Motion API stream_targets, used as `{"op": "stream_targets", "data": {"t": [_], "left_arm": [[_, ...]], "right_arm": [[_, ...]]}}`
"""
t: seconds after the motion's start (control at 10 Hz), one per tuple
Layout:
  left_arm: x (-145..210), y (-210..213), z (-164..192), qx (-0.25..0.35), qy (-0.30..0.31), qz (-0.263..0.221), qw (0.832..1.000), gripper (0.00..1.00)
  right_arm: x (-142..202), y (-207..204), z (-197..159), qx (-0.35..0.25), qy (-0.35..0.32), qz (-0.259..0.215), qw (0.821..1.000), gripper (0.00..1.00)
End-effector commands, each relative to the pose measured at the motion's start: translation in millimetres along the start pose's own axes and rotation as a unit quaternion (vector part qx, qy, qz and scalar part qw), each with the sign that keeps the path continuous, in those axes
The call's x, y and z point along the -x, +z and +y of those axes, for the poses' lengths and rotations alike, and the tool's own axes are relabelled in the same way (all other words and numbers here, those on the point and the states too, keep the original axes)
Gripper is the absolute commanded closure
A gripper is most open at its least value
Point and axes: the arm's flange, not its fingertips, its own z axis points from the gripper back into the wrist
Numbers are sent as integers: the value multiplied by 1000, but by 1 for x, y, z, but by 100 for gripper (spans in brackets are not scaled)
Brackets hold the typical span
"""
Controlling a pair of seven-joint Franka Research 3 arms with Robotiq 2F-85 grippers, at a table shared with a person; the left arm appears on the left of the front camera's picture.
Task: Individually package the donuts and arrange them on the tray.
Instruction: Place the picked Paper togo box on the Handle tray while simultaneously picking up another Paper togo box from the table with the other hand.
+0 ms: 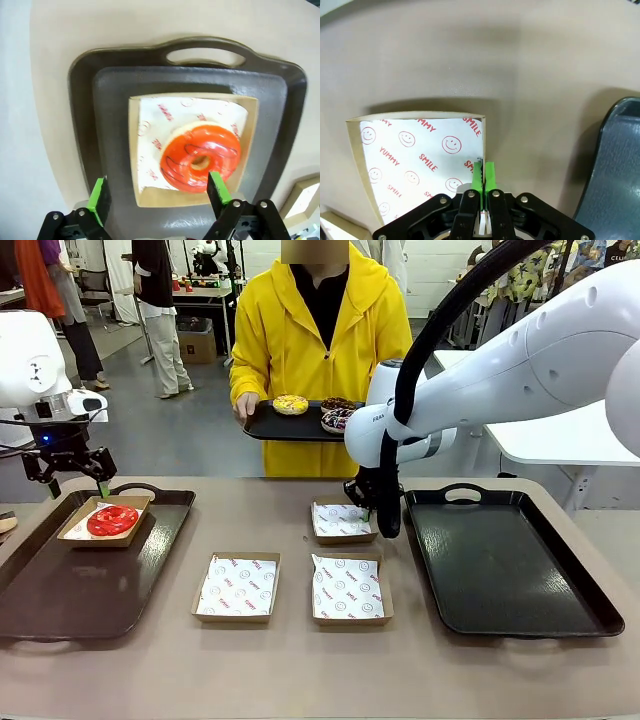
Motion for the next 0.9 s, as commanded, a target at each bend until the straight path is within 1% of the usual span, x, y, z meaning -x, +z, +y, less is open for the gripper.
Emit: {"op": "stream_targets", "data": {"t": [0.0, 0.1, 0.2, 0.4, 0.6, 0.7, 0.8], "left_arm": [[35, 12, -5, 57, -20, -28, 998, 0], [53, 24, -2, 89, -17, -46, 995, 0], [71, 36, 4, 126, 3, -59, 990, 0], [111, 54, 17, 206, 8, -81, 975, 0], [148, 69, 33, 280, 6, -75, 957, 0], [165, 76, 49, 310, 6, -65, 949, 0], [178, 82, 72, 344, 7, -38, 938, 0]], "right_arm": [[5, 17, 5, 4, -30, -7, 1000, 100], [8, 36, 5, 4, -29, -18, 999, 100], [10, 62, 4, 7, -30, -20, 999, 100], [11, 117, 4, 18, -30, -29, 999, 100], [3, 157, 8, 18, -40, -43, 998, 100], [-4, 169, 11, 15, -46, -45, 998, 100], [-13, 178, 14, 11, -53, -47, 997, 100]]}}
